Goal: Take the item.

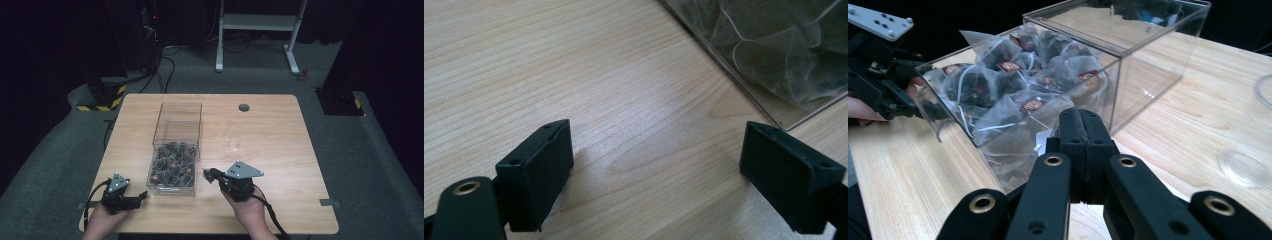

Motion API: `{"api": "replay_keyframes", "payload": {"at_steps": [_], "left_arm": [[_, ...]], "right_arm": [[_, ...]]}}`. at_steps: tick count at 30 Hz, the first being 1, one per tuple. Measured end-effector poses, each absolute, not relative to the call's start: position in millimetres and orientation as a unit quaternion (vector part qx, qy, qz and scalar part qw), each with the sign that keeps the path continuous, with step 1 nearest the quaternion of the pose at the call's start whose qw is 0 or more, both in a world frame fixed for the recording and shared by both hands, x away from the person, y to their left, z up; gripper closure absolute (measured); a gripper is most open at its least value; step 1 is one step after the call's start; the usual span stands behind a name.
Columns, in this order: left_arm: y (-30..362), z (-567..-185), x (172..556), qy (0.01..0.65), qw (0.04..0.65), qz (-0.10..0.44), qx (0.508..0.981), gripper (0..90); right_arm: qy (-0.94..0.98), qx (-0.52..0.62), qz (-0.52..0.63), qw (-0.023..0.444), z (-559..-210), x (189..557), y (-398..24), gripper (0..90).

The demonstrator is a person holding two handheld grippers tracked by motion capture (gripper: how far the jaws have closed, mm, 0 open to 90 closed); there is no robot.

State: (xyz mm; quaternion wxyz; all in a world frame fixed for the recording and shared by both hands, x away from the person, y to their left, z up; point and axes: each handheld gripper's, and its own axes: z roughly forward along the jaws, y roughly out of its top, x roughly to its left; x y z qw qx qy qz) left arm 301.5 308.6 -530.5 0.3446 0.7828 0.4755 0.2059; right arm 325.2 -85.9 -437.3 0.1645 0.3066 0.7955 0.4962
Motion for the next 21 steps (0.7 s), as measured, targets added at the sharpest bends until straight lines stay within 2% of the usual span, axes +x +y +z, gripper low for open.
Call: {"api": "replay_keyframes", "payload": {"at_steps": [21], "left_arm": [[309, -530, 302, 0.476, 0.345, 0.206, 0.783, 14.3]], "right_arm": [[0.783, 0.345, 0.478, 0.197, -445, 341, -120, 90.0]]}}
